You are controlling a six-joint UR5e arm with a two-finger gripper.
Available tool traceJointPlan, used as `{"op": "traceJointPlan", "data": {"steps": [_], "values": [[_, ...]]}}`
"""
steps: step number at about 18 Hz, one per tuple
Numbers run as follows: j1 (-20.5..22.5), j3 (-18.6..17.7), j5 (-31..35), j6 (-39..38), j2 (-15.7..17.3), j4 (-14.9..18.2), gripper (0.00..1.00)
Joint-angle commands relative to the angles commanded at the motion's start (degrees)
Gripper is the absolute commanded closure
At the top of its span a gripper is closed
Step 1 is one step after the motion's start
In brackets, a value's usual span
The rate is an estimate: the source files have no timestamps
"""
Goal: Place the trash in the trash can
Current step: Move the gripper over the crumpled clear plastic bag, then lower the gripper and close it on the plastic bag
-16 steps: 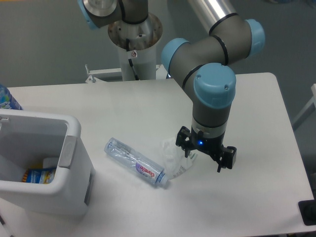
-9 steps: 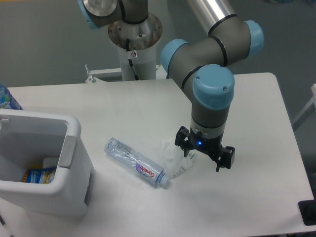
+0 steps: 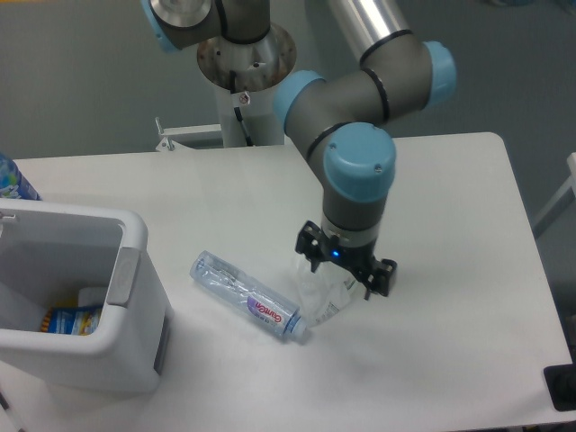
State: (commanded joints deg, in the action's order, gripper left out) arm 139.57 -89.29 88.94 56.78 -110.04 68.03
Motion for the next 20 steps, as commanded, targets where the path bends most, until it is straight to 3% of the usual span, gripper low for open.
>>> {"op": "traceJointPlan", "data": {"steps": [4, 8, 11, 18, 19, 20], "values": [[0.0, -6.2, 0.1, -4.8, 3.5, -1.7, 0.00], [-0.1, -11.4, 1.9, -7.1, 3.7, -8.9, 0.00], [-1.0, -14.5, 6.6, -8.7, 3.2, -9.6, 0.00], [-1.1, -14.6, 6.9, -9.7, 0.7, -10.3, 0.00], [-1.2, -14.3, 6.9, -9.7, 0.3, -10.4, 0.01], [-1.4, -14.0, 6.9, -9.8, -0.3, -10.5, 0.09]]}}
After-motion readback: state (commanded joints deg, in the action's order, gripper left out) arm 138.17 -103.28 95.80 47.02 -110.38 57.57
